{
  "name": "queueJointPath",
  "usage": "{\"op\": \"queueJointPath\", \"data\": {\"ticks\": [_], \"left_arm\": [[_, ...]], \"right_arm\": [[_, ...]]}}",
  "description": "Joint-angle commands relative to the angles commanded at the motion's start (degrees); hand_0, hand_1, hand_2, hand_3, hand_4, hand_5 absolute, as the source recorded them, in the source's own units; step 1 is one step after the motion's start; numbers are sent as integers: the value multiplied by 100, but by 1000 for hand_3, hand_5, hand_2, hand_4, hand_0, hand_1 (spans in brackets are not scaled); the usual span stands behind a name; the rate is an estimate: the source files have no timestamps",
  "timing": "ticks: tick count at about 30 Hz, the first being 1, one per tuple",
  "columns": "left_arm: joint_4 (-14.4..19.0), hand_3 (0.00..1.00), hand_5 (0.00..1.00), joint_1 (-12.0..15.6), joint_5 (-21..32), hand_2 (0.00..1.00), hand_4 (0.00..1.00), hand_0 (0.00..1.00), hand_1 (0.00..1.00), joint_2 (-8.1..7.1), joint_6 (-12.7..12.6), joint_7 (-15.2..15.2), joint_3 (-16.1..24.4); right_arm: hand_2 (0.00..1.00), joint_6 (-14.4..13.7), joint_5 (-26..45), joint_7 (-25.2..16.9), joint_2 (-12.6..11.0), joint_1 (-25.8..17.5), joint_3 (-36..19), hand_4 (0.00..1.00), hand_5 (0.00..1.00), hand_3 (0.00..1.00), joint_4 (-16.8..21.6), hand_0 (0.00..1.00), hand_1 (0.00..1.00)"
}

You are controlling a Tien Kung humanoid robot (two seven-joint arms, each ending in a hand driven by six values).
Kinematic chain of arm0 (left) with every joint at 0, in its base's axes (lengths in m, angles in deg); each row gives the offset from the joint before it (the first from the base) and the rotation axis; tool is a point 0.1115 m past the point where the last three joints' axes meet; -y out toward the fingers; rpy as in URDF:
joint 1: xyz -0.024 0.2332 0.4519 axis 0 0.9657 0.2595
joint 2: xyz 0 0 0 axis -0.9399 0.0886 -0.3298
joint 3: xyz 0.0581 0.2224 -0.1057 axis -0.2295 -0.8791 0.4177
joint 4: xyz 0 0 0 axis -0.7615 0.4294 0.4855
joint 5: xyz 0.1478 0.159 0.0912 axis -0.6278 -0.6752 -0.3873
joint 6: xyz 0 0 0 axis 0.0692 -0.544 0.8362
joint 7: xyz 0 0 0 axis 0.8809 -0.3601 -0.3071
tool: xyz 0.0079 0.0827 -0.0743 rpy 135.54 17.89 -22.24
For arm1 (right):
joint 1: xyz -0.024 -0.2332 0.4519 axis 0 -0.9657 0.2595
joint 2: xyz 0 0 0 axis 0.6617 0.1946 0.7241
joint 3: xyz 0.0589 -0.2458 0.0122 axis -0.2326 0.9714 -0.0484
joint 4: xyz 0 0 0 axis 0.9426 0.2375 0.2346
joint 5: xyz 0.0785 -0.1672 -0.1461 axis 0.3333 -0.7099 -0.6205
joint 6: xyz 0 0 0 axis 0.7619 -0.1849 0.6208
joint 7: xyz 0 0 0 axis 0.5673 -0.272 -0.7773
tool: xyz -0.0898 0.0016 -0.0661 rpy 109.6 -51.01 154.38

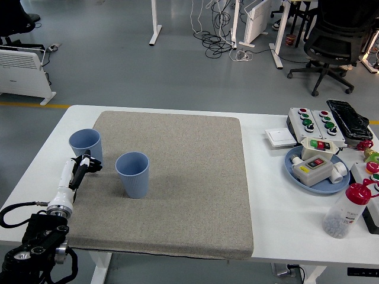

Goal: Push cup pick cup insert cup

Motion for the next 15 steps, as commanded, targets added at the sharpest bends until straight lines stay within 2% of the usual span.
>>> {"op": "queueJointPath", "data": {"ticks": [15], "left_arm": [[-369,392,998,-283,95,429,513,576,477,105,27,-46,-203]], "right_arm": [[711,-7,-125,36,17,4,-65,96,509,581,11,747,694]]}}
